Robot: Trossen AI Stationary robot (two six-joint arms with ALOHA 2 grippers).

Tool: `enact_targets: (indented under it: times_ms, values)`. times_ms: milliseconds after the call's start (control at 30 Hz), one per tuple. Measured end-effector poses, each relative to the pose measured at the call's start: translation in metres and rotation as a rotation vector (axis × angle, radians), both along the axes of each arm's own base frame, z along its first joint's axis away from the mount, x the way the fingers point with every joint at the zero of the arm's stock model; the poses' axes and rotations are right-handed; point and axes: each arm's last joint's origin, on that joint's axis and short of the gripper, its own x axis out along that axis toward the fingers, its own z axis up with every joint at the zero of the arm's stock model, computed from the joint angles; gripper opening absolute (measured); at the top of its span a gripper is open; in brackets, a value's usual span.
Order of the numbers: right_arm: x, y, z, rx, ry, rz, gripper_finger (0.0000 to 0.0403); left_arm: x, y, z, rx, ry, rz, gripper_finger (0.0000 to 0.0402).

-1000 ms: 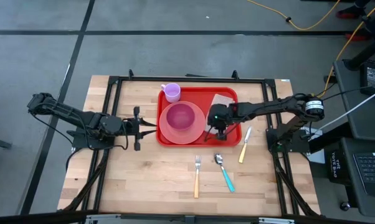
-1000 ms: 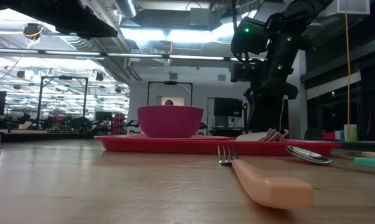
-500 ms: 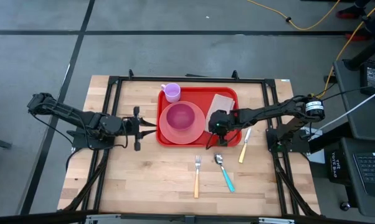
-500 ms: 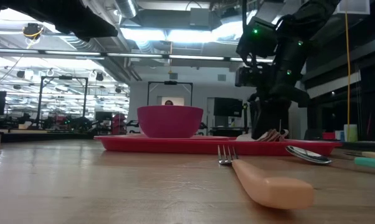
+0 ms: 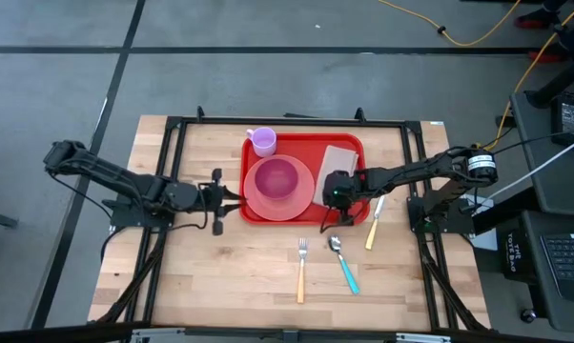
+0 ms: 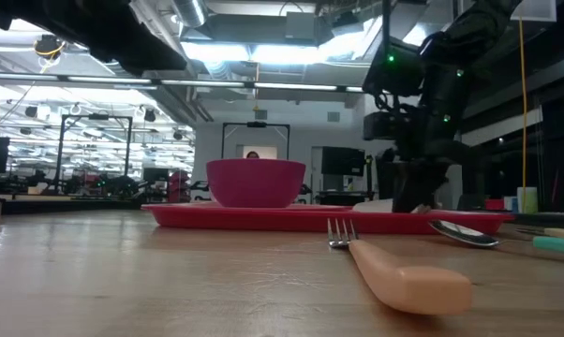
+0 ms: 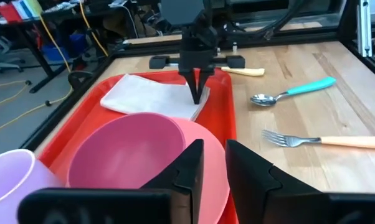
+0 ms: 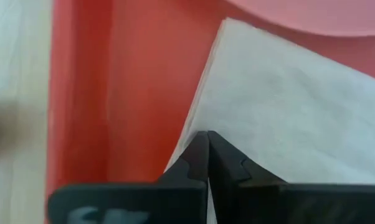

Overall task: Set up tray
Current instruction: Put the brown table napkin on the red tray to the right of the pink plate

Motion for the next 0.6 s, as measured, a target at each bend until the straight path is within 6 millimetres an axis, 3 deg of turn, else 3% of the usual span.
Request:
enact_targets:
  times_ms: [600]
  values:
    - [-0.019, 0.002, -0.004, -0.027, 0.209, 0.159, 0.0002, 0.023, -0.007, -0.018, -0.066, 0.027, 0.004, 0.0056]
